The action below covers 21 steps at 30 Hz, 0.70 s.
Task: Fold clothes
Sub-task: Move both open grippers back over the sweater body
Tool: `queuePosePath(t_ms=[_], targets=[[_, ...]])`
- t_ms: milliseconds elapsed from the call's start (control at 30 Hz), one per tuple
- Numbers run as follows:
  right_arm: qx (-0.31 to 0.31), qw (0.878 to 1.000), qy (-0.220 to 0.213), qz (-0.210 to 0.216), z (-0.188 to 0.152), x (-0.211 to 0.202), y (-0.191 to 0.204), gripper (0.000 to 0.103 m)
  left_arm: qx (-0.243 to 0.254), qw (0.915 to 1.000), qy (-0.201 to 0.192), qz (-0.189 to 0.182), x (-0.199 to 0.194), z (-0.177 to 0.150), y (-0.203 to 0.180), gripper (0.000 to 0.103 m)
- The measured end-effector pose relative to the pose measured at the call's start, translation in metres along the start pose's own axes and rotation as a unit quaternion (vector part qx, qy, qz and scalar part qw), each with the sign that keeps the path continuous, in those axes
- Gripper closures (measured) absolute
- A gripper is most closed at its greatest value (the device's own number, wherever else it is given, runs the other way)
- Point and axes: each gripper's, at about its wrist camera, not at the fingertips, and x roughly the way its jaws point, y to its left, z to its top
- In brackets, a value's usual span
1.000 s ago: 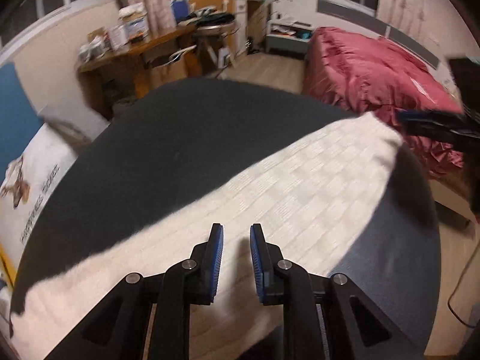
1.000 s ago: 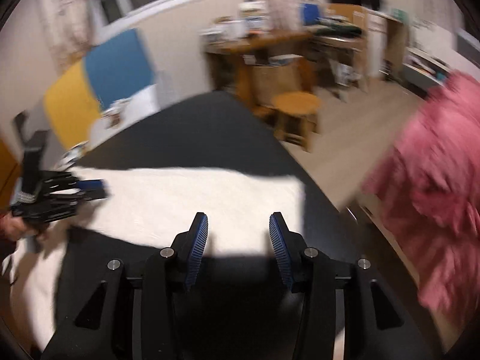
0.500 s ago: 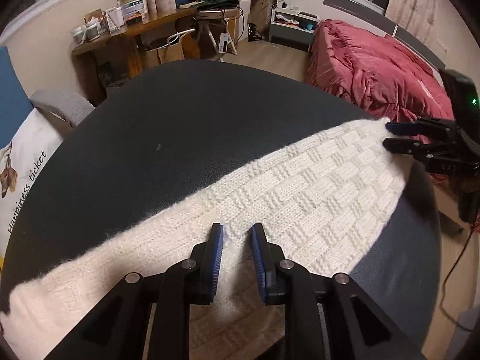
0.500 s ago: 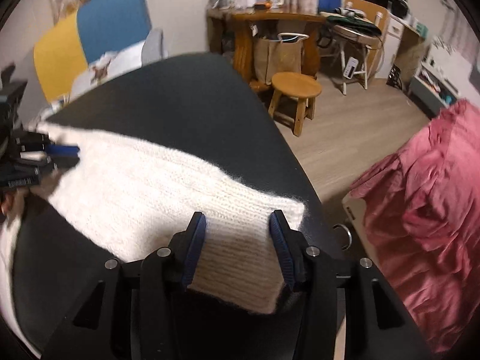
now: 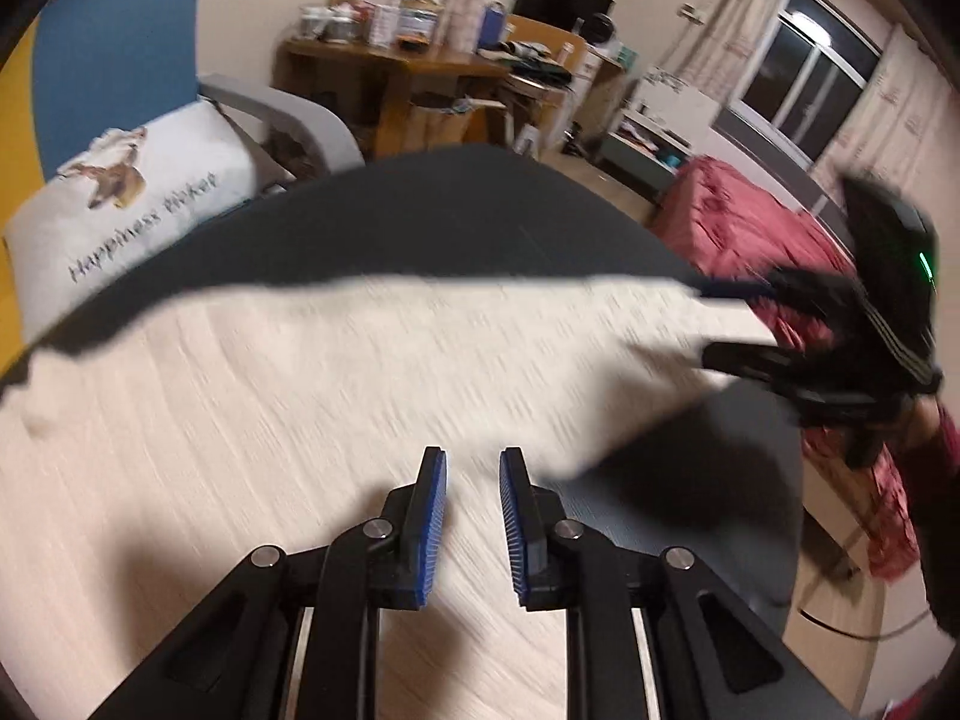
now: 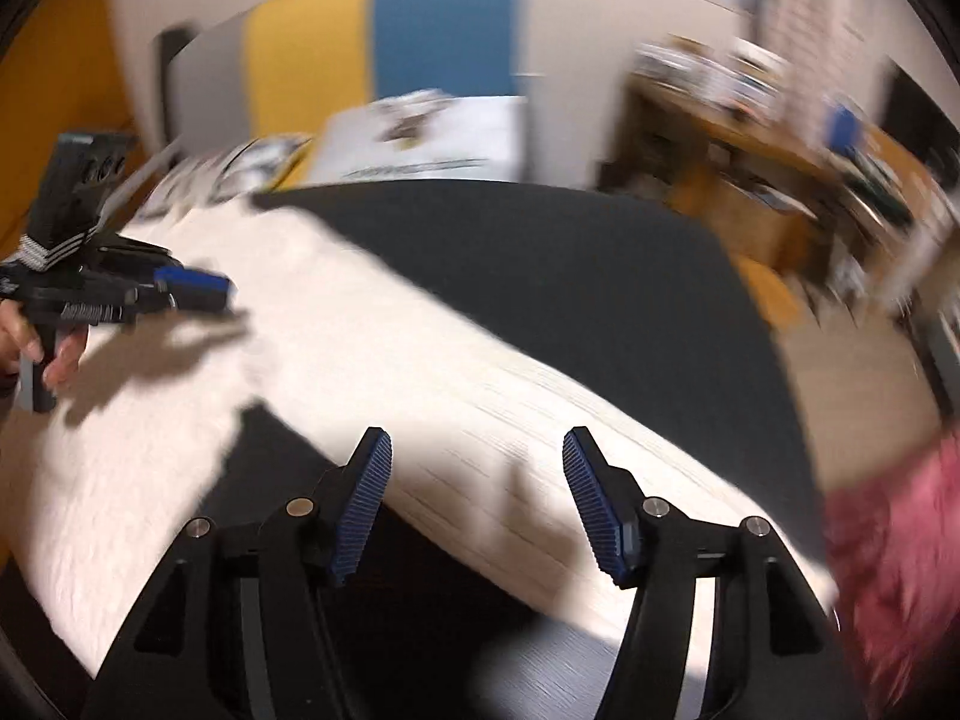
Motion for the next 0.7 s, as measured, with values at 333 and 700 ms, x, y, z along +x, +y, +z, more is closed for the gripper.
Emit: queuePosePath(t_ms=[333,700], targets=[[-0.05,0.994,0.084,-0.049,0.041,0.097,0.036,0.029,0.034,0.9966,0.038,-0.065,0.027,-0.043,-0.025,0.086],[0.019,0.996,0.08,-0.046,0.041,0.098,0.014,0.005,-0.042,0.9954,0.008,-0.086,-0.001,-0.045,-0.01,0.086]])
